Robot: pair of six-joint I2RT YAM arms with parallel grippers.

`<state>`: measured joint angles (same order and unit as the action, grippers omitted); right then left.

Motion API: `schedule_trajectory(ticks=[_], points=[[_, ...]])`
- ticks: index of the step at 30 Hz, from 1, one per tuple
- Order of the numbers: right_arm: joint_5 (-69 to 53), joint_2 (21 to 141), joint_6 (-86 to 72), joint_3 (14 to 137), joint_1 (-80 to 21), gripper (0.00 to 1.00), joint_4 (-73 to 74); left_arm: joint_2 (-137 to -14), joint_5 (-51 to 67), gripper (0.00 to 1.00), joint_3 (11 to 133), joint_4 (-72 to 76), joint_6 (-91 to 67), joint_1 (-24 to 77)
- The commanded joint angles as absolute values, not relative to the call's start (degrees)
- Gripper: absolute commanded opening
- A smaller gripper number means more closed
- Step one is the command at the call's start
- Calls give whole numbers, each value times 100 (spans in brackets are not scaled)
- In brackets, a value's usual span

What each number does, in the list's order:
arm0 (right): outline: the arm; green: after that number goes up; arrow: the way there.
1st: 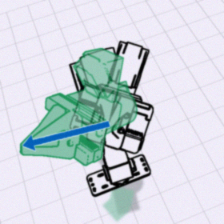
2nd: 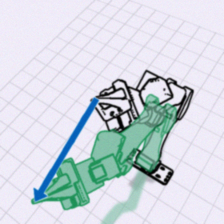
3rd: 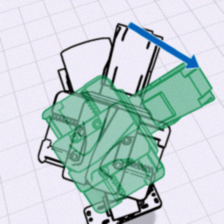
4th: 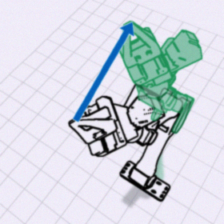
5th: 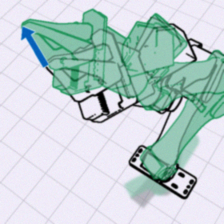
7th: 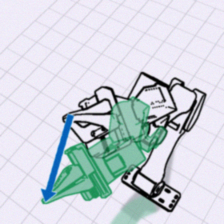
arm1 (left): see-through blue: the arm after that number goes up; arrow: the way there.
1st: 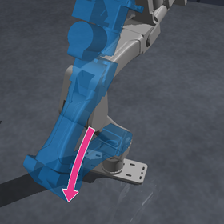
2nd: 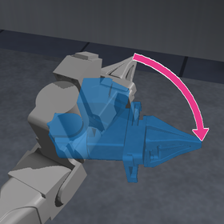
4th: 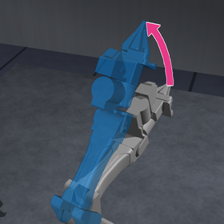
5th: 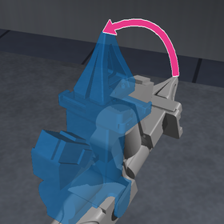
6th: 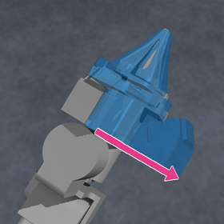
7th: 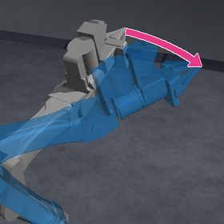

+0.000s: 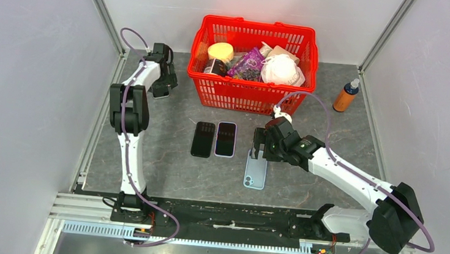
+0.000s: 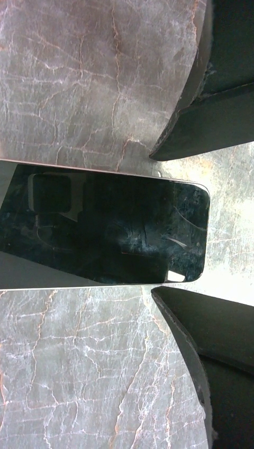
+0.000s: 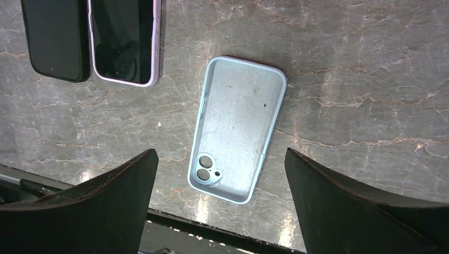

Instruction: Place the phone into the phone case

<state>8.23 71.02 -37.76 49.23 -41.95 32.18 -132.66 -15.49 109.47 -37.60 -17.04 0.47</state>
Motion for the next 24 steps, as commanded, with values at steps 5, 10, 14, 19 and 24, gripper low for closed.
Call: schedule_trajectory(ticks=[5, 10, 14, 19, 24], points=[[677, 7199, -3657, 5027, -4120, 97, 3006, -13585, -1573, 94, 11346, -4011, -1609, 9], [629, 7218, -3636, 5010, -4087, 97, 2997, -13640, -1382, 92, 11325, -4071, -1727, -205], [585, 7225, -3612, 5001, -4073, 97, 2994, -13657, -1282, 90, 11299, -4166, -1784, -280], [555, 7223, -3614, 4958, -4067, 97, 2970, -13656, -1070, 86, 11189, -4192, -1746, -314], [545, 7172, -3639, 4910, -4062, 97, 2945, -13692, -958, 76, 11074, -4209, -1808, -315]])
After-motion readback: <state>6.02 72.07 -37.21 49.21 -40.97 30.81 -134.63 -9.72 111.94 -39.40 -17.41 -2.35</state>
